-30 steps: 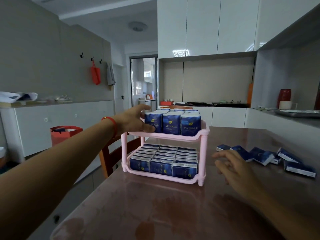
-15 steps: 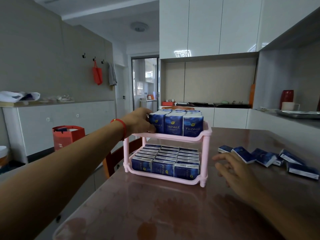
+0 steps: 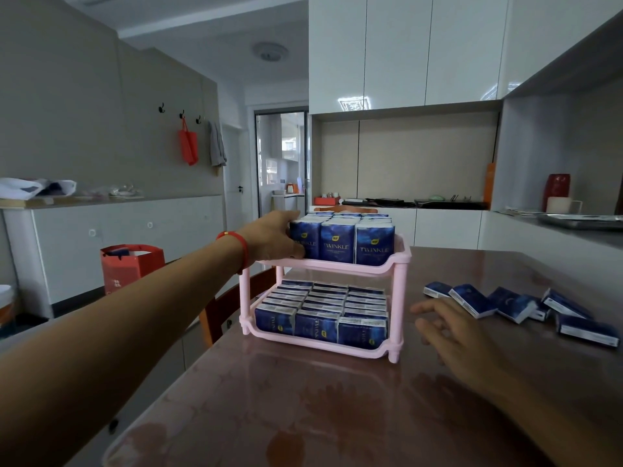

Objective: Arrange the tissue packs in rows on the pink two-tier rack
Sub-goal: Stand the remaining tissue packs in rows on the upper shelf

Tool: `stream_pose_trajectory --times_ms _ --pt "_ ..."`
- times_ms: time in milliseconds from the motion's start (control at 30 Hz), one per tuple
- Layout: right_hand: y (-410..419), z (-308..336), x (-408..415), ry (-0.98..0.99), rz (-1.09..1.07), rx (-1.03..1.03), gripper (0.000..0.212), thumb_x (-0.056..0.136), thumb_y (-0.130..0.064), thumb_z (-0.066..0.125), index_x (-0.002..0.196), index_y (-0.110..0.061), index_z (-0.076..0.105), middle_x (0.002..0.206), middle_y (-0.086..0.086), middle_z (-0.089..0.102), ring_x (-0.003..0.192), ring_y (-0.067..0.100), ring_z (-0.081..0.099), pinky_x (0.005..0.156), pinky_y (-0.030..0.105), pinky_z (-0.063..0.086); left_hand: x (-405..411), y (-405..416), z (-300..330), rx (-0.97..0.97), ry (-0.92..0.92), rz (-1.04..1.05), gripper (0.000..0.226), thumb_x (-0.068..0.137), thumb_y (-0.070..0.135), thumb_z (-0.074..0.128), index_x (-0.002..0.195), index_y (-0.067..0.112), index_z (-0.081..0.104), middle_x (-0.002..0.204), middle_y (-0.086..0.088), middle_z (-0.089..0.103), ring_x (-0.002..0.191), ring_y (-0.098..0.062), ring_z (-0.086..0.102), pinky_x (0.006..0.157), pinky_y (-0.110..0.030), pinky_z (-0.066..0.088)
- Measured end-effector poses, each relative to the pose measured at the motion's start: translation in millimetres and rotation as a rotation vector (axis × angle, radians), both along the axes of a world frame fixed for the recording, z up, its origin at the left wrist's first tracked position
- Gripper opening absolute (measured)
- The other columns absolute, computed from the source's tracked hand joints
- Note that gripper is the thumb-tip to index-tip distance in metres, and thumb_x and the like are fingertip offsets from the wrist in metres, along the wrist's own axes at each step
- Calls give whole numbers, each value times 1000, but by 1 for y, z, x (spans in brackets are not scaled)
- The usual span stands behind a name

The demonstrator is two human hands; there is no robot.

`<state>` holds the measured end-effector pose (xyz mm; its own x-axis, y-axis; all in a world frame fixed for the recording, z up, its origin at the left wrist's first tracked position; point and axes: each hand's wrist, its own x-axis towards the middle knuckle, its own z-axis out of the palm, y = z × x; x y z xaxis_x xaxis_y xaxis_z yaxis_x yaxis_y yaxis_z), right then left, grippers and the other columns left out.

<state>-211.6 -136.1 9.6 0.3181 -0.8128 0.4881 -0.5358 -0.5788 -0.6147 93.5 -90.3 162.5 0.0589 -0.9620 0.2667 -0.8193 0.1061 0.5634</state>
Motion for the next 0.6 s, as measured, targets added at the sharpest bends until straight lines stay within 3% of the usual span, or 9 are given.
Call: stream_pose_trajectory --times_ms 233,300,367,433,467,600 --pt "-1 1 -4 -12 6 16 16 99 -27 54 111 -35 60 114 -14 55 92 6 62 67 20 43 -1 12 -5 -36 76 83 81 87 10 71 153 17 24 134 -9 55 114 -26 58 95 -38 51" --pt "-3 1 -5 -5 -6 14 15 99 -28 53 111 -35 60 113 -16 56 92 4 61 67 18 42 -6 24 -14 -275 -106 217 76 86 13 73 149 18 30 136 -11 52 119 -28 54 96 -39 52" --pt "-5 2 -6 5 -18 13 15 99 -28 54 111 -35 60 113 -17 57 92 2 60 69 17 44 -23 44 -31 -647 -245 266 56 84 8 69 135 16 46 129 -8 52 116 -23 52 93 -35 52" --pt "-6 2 -7 17 -52 -3 17 98 -26 57 113 -33 61 112 -16 59 93 0 60 75 18 47 -55 67 -51 -895 -261 143 35 80 4 61 113 12 56 112 -5 55 102 -18 52 82 -23 45" --pt "-8 2 -9 25 -78 -6 18 97 -24 59 114 -30 62 112 -15 60 94 -1 60 79 19 49 -73 75 -64 -920 -249 37 29 78 5 57 106 12 58 106 -4 55 97 -16 51 79 -20 41" --pt "-23 2 -29 67 -247 99 20 92 -26 65 112 -25 63 111 -3 67 96 10 63 88 37 55 -147 75 -114 -695 -207 -372 30 73 13 57 103 18 58 106 2 52 96 -17 51 78 -32 46"
